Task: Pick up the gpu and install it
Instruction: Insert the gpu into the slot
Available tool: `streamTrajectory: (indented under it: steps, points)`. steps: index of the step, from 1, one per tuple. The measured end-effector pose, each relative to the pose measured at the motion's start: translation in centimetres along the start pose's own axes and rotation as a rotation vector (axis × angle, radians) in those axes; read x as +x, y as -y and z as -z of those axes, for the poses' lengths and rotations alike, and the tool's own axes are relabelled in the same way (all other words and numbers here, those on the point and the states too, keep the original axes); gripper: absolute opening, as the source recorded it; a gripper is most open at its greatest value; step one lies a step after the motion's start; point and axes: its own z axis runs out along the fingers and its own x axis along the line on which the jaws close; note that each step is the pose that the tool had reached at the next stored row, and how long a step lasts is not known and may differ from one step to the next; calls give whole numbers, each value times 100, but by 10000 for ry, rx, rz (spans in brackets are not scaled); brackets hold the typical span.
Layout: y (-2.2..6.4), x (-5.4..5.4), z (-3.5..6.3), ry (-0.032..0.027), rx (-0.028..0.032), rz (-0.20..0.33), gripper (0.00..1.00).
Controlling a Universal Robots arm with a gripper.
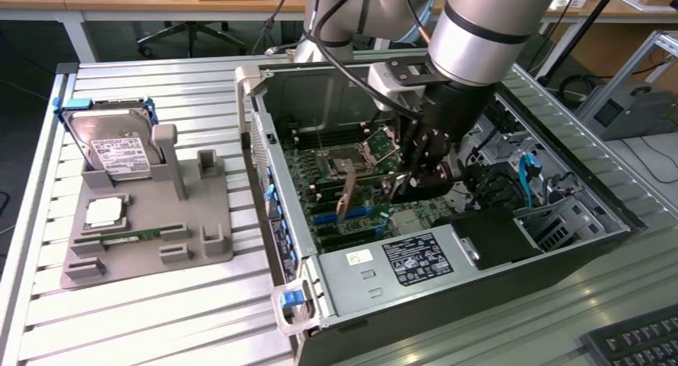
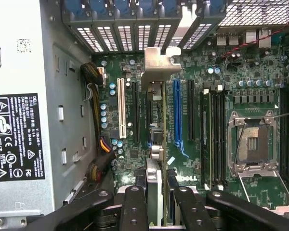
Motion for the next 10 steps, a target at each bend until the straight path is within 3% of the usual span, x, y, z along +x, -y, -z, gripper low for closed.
streamTrajectory:
  steps: [10]
  points:
    - [-47, 2, -35, -3, 0, 0, 27]
